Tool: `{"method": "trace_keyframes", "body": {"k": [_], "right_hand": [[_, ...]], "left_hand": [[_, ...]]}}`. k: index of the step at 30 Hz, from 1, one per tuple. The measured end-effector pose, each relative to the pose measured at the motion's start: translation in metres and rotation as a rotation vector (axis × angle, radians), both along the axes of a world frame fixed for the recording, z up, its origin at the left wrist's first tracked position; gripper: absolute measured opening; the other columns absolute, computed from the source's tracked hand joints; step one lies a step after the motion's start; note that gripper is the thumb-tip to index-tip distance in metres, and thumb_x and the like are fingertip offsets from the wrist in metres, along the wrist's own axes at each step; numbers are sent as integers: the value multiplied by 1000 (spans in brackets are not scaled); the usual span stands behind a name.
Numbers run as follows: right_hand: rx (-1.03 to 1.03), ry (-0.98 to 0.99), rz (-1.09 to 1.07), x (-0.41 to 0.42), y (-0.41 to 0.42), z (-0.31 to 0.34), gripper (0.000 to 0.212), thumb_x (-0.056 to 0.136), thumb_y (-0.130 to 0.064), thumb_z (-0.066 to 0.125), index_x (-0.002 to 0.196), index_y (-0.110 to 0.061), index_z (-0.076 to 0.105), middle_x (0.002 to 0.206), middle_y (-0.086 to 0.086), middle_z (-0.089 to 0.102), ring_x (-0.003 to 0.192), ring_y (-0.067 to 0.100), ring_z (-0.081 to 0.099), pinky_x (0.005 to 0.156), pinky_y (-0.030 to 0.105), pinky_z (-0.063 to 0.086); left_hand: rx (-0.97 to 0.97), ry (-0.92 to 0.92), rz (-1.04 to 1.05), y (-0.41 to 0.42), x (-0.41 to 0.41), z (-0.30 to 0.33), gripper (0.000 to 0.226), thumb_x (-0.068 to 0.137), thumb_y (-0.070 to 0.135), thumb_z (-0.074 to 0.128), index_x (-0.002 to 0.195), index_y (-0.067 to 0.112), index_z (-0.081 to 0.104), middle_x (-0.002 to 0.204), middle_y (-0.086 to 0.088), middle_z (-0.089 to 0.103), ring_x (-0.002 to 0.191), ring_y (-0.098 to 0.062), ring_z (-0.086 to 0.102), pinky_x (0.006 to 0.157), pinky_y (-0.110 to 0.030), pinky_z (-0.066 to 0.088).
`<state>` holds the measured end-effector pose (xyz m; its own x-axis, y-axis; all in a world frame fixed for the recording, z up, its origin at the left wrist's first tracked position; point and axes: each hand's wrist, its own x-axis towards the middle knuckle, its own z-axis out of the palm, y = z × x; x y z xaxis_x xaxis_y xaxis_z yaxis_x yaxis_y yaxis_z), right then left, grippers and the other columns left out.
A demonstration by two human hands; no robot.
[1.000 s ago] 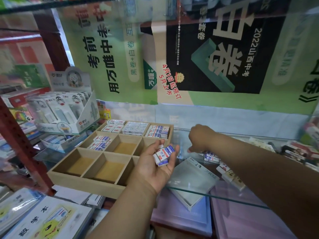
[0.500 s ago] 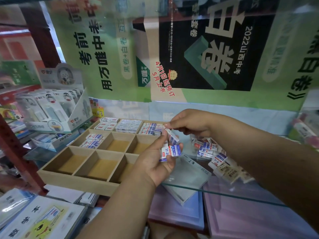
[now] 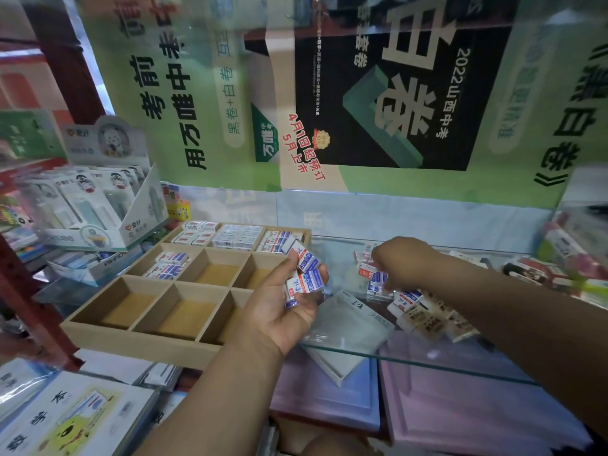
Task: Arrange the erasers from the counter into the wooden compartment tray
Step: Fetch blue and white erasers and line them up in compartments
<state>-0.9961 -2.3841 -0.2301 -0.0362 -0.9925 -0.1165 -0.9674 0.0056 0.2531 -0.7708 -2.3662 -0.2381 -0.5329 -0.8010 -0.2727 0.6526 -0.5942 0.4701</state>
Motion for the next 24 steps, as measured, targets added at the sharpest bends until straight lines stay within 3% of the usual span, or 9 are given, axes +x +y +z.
{"method": "trace_keyframes", "body": {"k": [2, 5, 7, 9, 13, 17, 21, 24], "right_hand": [[37, -20, 22, 4, -3, -3, 34, 73, -35, 76, 95, -14, 60, 93, 3, 61, 88, 23, 58, 66, 27, 41], [43, 3, 52, 10, -7, -8, 35, 69, -35, 77, 65, -16, 48, 69, 0, 50, 72, 24, 52, 57, 24, 38], [40, 12, 76, 13, -13, -16, 30, 63, -36, 79, 74, -14, 61, 80, 4, 61, 78, 26, 60, 64, 27, 47], [59, 2, 95, 14, -18, -19, 35, 61, -33, 80, 85, -11, 65, 92, 8, 65, 85, 26, 62, 66, 30, 47], [111, -32, 127, 15, -18, -7, 31, 71, -26, 75, 86, -20, 48, 86, 0, 47, 81, 21, 47, 65, 27, 37], [96, 5, 175, 17, -16, -15, 28, 71, -19, 73, 83, -21, 48, 86, 0, 50, 77, 21, 47, 62, 27, 37], [151, -144, 170, 17, -20, -11, 41, 69, -17, 77, 69, -28, 38, 75, -9, 43, 77, 18, 45, 58, 29, 33], [192, -112, 178, 15, -25, -10, 37, 66, -18, 81, 77, -25, 46, 73, -8, 42, 76, 19, 46, 61, 31, 35]], "left_hand": [[8, 10, -14, 2, 0, 1, 29, 75, 23, 66, 98, 6, 65, 79, -12, 70, 66, -21, 67, 51, -13, 46], [46, 48, -53, 4, 3, 2, 29, 77, 23, 64, 100, 5, 66, 86, -14, 68, 68, -23, 70, 34, -14, 44], [63, 60, -60, 4, 3, 2, 31, 78, 23, 64, 103, 5, 65, 89, -14, 69, 72, -26, 71, 32, -15, 43], [72, 64, -57, 4, 3, 0, 32, 78, 23, 63, 104, 5, 65, 92, -13, 70, 75, -30, 72, 33, -17, 45], [74, 56, -66, 4, 4, -1, 26, 87, 24, 59, 98, 2, 67, 91, -14, 70, 74, -30, 72, 33, -17, 46], [74, 49, -64, 2, 7, -3, 26, 89, 25, 57, 99, 3, 67, 91, -13, 70, 74, -29, 71, 33, -16, 46], [78, 52, -80, 2, 7, -4, 28, 85, 24, 60, 104, 4, 65, 97, -11, 67, 75, -28, 72, 33, -17, 46], [66, 43, -85, 1, 7, -6, 31, 79, 24, 63, 104, 5, 64, 96, -11, 67, 78, -27, 71, 34, -17, 46]]}}
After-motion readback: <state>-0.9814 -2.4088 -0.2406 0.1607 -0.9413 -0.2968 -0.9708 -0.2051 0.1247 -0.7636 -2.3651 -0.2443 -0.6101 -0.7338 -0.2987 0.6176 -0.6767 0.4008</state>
